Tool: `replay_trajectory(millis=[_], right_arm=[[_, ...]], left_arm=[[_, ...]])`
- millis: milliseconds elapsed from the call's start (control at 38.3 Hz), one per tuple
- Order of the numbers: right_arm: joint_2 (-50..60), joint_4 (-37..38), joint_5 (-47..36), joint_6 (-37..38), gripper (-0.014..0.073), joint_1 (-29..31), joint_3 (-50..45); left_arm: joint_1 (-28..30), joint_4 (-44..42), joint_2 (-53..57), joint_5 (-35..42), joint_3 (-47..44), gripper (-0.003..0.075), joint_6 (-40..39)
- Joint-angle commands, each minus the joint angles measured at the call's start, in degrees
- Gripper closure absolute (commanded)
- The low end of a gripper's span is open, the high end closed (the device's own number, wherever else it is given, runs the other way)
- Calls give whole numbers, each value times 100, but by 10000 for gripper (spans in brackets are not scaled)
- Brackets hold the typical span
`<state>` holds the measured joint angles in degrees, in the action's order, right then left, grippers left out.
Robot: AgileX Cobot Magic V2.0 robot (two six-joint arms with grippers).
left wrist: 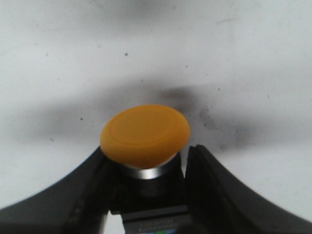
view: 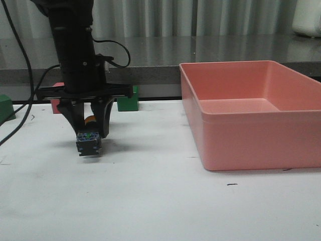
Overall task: Place and stand button with both arms
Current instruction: 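Lift the button with the left gripper and rotate it cap-up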
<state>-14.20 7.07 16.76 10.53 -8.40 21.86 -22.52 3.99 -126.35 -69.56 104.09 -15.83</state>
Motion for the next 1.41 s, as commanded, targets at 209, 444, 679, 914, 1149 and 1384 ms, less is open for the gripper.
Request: replay_trajectory(millis=[209,444,679,914,1149,1384], right_arm=[[-53,75,-503,-38,664,9,132],[-53,75,-503,-38,664,9,132],[-53,75,-503,-38,664,9,132],[-53,75,-503,-38,664,9,132],[-53,75,-503,-38,664,9,132],[-53,75,-503,-38,664,9,132]], left_arm=[[-399,-1443,1121,123,-433,545,-608],[-470,-1579,2344,1830,-2032,545,-621],[-361,-2176,4010,4377,-4073,544,-1010],[-10,-2430,5310,7273,-5942,544,-1010],[451,-2957,5450,9629,-7230,544,-876],[696,-2907,4664,10638,-7455,541,194]])
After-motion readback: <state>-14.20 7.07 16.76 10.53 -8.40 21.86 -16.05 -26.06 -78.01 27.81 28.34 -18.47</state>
